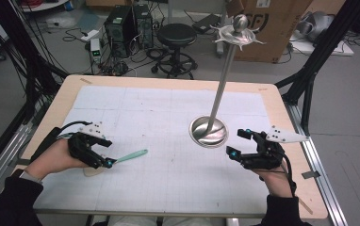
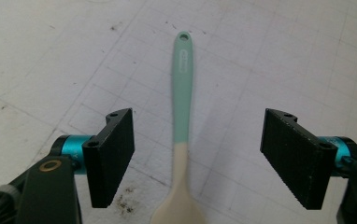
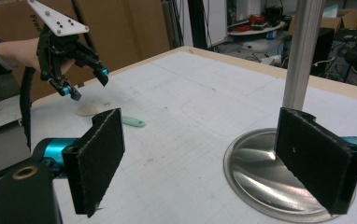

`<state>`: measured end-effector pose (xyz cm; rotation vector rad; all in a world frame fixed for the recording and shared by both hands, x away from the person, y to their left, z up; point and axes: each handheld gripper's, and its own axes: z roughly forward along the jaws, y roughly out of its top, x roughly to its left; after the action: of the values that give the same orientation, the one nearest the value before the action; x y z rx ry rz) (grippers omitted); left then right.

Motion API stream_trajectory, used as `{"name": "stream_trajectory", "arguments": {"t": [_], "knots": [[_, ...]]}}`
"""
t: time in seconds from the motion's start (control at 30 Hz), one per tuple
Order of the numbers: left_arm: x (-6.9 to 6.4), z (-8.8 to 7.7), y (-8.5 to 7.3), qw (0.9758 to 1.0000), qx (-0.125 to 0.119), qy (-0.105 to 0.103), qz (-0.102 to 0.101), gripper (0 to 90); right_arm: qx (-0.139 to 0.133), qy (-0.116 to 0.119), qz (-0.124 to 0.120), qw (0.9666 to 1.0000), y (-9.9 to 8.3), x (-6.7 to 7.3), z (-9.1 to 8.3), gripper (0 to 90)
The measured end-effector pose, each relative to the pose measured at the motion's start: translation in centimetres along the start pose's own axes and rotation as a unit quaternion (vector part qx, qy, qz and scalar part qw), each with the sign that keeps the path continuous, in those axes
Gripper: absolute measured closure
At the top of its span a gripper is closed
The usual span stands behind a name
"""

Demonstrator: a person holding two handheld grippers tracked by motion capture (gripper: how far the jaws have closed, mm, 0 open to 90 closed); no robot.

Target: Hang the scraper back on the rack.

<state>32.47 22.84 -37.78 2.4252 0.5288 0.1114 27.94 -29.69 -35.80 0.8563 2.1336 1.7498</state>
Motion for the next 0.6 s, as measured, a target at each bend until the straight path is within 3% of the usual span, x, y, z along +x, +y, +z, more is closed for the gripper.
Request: {"name": "stream_trajectory", "arguments": {"t": [0.27, 0.6], "knots": [[0.1, 1.4, 0.6, 0.9984, 0.047, -0.004, 0.03, 32.0, 0.002, 0.0, 0.001, 1.0, -0.1, 0.1, -0.1, 15.1], [0.2, 3.3, 0.3, 0.9934, 0.109, -0.004, 0.034, 46.0, 0.003, -0.004, 0.004, 1.0, -0.3, -0.2, -0.2, 15.1]]}}
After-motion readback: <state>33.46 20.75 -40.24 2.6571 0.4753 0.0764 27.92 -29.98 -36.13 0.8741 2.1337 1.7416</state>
